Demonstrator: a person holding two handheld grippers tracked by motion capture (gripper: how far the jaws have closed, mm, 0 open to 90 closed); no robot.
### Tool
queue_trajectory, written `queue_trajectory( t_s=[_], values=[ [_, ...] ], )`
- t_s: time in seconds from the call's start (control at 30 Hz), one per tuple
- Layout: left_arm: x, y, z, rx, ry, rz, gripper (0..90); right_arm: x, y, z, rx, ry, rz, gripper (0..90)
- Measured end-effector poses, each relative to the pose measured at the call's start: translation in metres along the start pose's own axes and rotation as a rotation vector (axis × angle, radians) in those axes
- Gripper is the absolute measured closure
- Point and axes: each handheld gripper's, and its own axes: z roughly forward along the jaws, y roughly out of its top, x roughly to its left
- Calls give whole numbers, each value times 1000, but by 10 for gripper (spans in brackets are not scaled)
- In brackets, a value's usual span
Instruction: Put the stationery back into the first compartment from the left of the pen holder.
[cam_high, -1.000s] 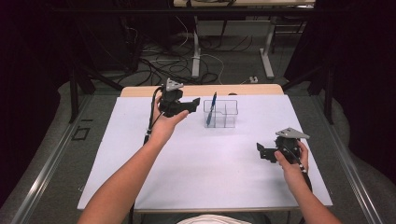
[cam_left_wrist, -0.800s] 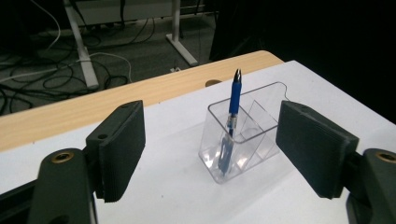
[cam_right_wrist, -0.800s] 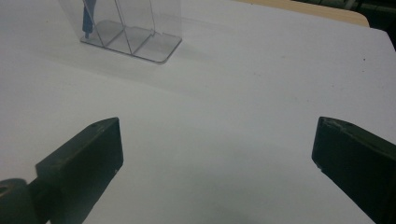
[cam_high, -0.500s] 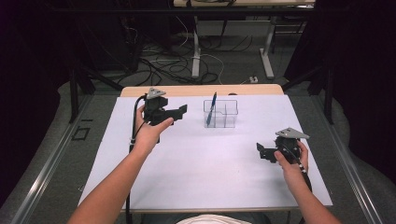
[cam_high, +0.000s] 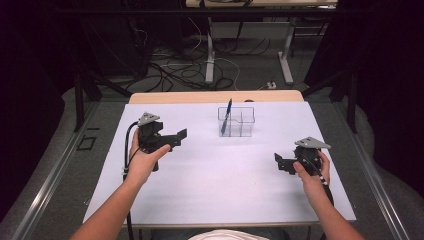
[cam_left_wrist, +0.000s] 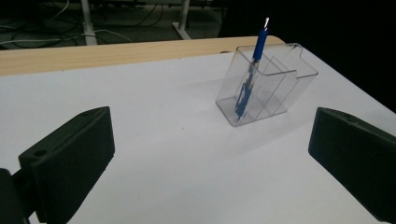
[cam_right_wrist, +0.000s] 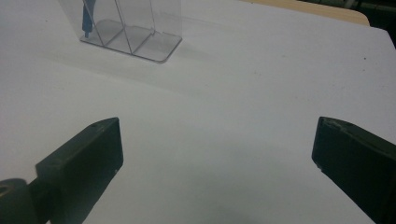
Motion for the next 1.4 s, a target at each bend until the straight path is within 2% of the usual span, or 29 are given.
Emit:
queue_trajectory(
  t_s=[0.2, 0.4, 0.53, 0.8, 0.87, 1.13, 1.4],
  values=[
    [6, -19, -11, -2, 7, 6, 1, 0, 0, 0, 1, 1, 0, 15],
    [11, -42, -18, 19, 6, 52, 1, 0, 0, 0, 1, -1, 1, 15],
    [13, -50, -21, 30, 9, 79, 1, 0, 0, 0, 2, 0, -2, 15],
    [23, -73, -22, 60, 39, 47, 2, 0, 0, 0, 2, 3, -9, 15],
    [25, -74, -22, 60, 44, 53, 2, 1, 0, 1, 2, 5, -10, 15],
    [37, -81, -23, 40, 70, 22, 3, 2, -1, 2, 4, 11, -17, 15],
    [45, -85, -23, 47, 93, 4, 4, 1, -1, 2, 5, 14, -7, 15]
  ],
)
